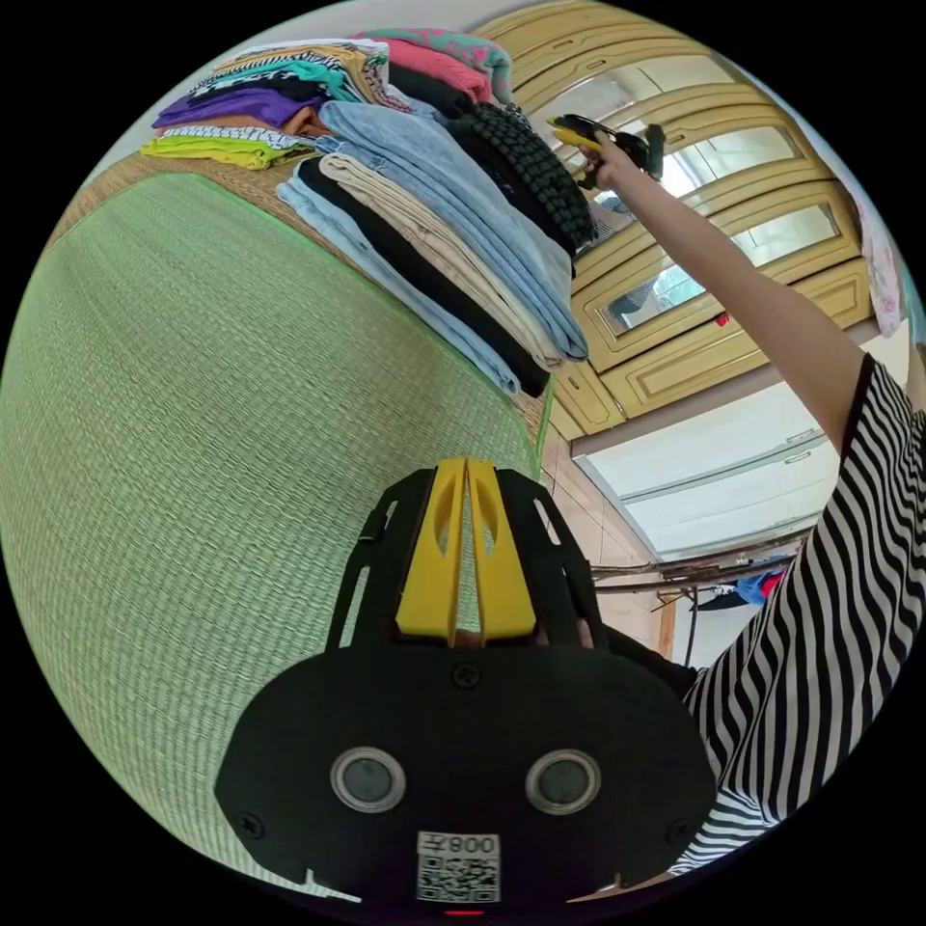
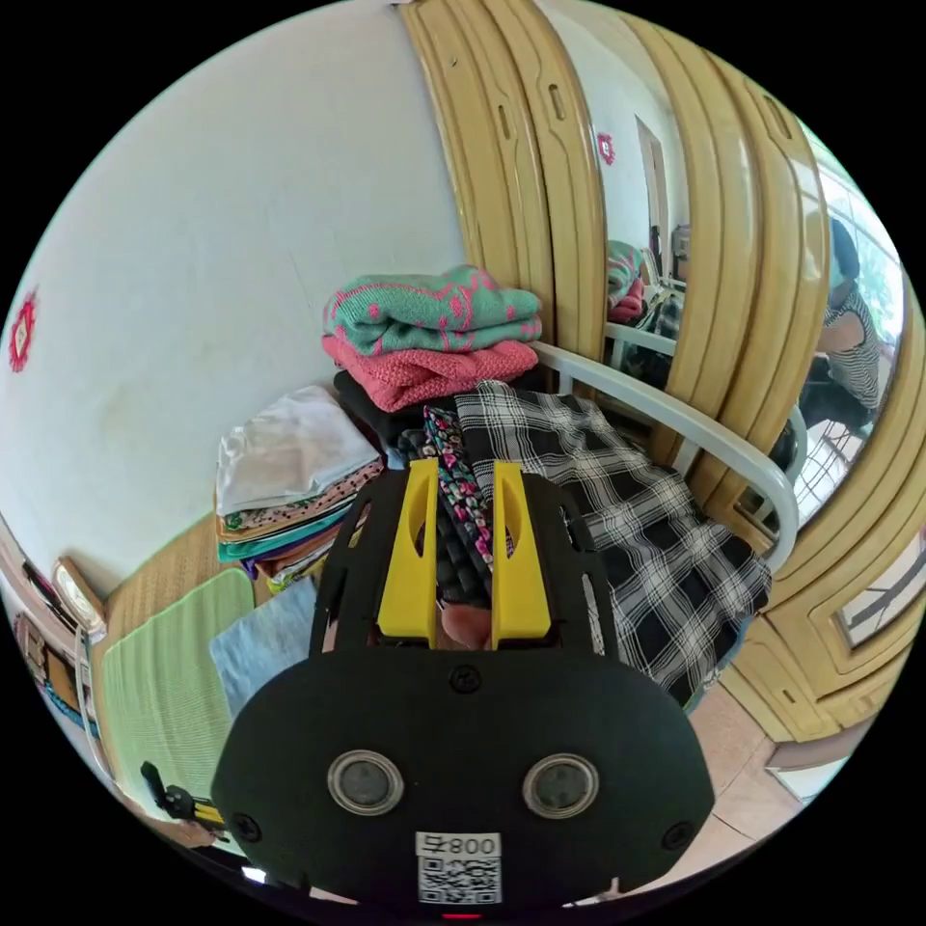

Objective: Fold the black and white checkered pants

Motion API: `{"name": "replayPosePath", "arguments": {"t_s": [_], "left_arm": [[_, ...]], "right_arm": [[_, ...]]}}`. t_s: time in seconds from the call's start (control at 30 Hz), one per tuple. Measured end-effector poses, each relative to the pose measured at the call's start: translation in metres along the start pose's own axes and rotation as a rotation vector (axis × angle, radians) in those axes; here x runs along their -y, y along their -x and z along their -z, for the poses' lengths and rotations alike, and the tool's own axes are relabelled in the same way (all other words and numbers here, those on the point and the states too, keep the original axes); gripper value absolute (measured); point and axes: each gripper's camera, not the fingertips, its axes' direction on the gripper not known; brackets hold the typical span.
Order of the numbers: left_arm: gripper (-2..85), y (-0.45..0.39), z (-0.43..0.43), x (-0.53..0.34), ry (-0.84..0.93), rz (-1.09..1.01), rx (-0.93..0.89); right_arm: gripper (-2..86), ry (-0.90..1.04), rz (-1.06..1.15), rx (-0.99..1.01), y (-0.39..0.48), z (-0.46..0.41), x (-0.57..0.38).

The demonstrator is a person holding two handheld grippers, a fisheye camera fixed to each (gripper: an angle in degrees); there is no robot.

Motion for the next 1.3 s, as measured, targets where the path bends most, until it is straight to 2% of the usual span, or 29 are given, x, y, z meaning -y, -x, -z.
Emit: {"name": "replayPosePath", "arguments": {"t_s": [0.13,0.47,0.6,0.9,1.03,1.3], "left_arm": [[0.1,-0.005,0.009,-0.014,0.02,-0.022,-0.006],[0.1,-0.015,0.029,-0.053,0.034,0.029,-0.075],[0.0,-0.024,0.041,-0.068,0.036,0.031,-0.075],[0.0,-0.054,0.068,-0.114,0.036,0.061,-0.084],[0.0,-0.076,0.085,-0.135,0.015,0.059,-0.094],[0.1,-0.131,0.125,-0.179,-0.024,0.036,-0.085]], "right_arm": [[7.6,0.041,-0.022,-0.125,0.001,-0.01,0.008],[6.3,0.071,-0.019,-0.121,-0.014,-0.008,-0.005],[2.7,0.069,-0.046,-0.115,-0.023,-0.001,-0.01],[0.5,-0.025,-0.168,0.085,-0.067,0.044,-0.037],[0.3,-0.093,-0.218,0.284,-0.086,0.076,-0.056],[0.2,-0.184,-0.121,0.51,-0.078,0.162,-0.083]]}}
